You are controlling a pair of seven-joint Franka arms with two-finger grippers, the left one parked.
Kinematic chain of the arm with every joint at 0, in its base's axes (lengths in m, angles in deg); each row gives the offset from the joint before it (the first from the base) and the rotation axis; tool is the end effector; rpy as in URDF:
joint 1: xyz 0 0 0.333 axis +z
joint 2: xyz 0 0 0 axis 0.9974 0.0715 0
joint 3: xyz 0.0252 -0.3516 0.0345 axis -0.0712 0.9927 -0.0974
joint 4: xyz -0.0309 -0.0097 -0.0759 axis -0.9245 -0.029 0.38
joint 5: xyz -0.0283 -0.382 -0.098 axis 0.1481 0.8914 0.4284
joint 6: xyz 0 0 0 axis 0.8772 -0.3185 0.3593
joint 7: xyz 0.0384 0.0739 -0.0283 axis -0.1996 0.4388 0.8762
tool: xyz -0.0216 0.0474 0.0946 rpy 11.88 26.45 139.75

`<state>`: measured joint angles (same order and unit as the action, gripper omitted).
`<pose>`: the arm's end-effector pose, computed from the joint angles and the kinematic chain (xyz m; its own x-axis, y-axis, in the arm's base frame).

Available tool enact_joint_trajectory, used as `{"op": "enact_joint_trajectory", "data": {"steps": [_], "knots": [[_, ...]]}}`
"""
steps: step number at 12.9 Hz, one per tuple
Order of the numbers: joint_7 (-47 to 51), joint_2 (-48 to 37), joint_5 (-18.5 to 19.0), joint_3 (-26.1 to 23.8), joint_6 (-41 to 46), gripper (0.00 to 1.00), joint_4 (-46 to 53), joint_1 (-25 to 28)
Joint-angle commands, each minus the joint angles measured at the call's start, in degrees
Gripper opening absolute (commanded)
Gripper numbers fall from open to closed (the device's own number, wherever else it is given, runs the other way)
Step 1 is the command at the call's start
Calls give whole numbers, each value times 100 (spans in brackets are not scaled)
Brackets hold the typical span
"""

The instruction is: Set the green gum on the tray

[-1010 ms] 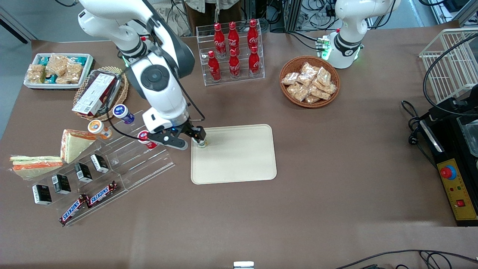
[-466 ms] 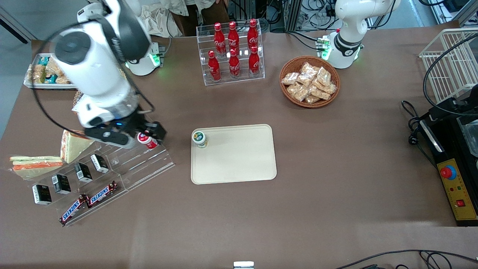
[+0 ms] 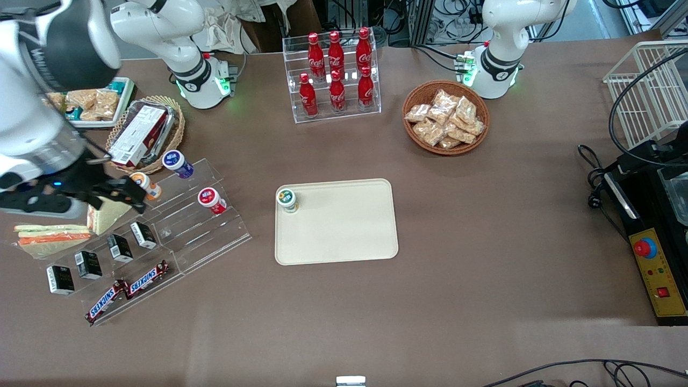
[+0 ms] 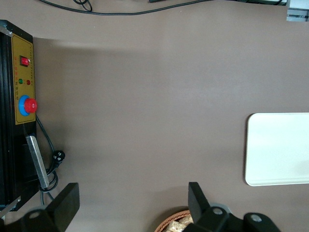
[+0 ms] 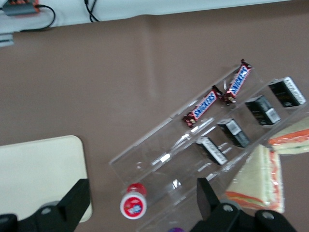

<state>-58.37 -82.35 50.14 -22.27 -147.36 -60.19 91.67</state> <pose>0.5895 0.0551 0.6335 0.9812 -0.1100 0.1586 -0.1112 -0.9938 -0.0017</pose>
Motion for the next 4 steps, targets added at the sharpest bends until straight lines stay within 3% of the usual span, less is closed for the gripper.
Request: {"op": "enact_joint_trajectory", "data": {"steps": [1,4], "knots": [[-1208,-13,79,-61,252,98,145,-531],[-1328,-22,-8,80,426,98,162,-639]]}}
